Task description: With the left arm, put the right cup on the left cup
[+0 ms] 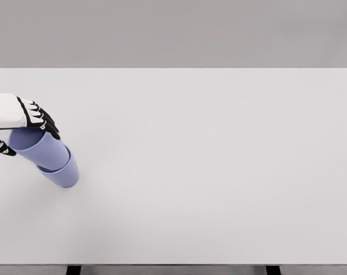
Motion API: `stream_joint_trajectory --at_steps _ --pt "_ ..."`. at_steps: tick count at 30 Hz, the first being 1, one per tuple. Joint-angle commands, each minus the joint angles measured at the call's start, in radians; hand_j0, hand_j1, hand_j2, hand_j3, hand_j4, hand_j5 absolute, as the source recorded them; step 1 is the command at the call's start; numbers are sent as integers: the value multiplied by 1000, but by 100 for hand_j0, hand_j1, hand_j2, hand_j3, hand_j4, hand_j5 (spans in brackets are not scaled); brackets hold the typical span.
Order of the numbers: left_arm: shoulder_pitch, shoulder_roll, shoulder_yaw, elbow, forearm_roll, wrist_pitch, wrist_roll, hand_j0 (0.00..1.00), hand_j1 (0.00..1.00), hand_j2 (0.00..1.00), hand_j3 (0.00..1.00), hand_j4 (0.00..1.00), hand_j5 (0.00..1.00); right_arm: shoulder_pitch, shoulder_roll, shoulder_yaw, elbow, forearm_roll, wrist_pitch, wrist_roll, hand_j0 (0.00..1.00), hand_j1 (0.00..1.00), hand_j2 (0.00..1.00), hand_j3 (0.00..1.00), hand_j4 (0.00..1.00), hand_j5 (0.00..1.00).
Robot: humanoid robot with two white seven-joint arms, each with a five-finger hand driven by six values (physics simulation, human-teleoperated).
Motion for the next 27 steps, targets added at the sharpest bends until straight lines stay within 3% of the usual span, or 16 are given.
stream_joint_trajectory --at_steps 1,27 --pt "0 0 3 -1 5 3 0 81 81 81 81 81 81 2 0 0 0 0 0 0 100 100 100 100 100 100" --pt "2 2 9 -3 5 3 -1 85 85 85 85 85 85 0 0 0 0 0 0 0 100 100 100 100 100 100"
